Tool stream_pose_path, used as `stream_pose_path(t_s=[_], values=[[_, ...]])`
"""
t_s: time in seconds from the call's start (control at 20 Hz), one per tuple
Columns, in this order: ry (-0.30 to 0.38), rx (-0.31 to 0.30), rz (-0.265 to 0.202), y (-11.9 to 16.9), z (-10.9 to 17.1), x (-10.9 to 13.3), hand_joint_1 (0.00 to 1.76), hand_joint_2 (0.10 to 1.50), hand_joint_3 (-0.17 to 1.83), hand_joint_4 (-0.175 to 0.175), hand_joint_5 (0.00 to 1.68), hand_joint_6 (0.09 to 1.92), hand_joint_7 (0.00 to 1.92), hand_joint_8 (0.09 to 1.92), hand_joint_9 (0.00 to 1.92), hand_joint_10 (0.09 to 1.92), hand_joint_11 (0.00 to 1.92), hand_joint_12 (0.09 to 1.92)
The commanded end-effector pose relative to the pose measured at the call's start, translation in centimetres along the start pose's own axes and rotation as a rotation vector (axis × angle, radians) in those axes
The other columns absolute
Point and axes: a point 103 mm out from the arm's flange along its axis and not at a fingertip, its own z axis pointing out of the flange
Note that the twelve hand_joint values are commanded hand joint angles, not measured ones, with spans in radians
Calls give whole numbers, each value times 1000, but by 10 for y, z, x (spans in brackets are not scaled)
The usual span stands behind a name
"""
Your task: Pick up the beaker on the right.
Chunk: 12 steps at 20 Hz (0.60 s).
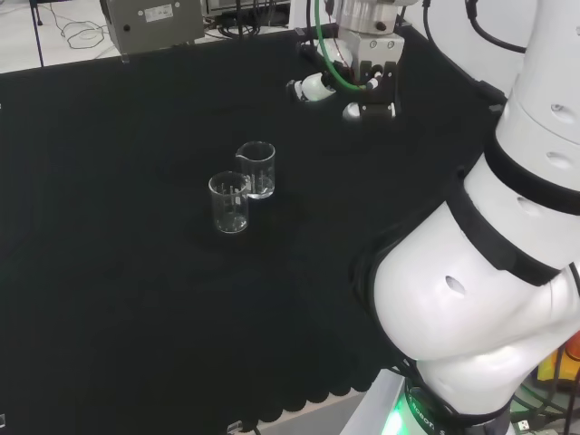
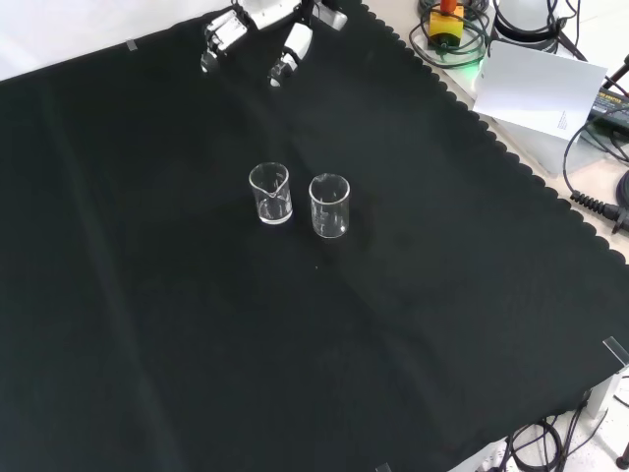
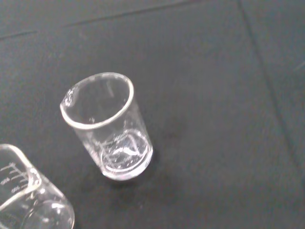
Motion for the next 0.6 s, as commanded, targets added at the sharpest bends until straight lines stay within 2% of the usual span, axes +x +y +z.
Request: stream_pose_path(t_s=[0.05, 0.25, 0.6], values=[[153, 56, -116, 29, 54, -13, 757, 809, 427, -41, 369, 87, 118, 594, 295, 677, 0, 1321], [201, 108, -138, 40, 72, -18, 804, 657, 594, -37, 382, 87, 132, 603, 309, 679, 0, 1327], [217, 162, -182, 53, 96, -24, 784, 585, 627, -39, 455, 87, 212, 636, 333, 687, 0, 1361]])
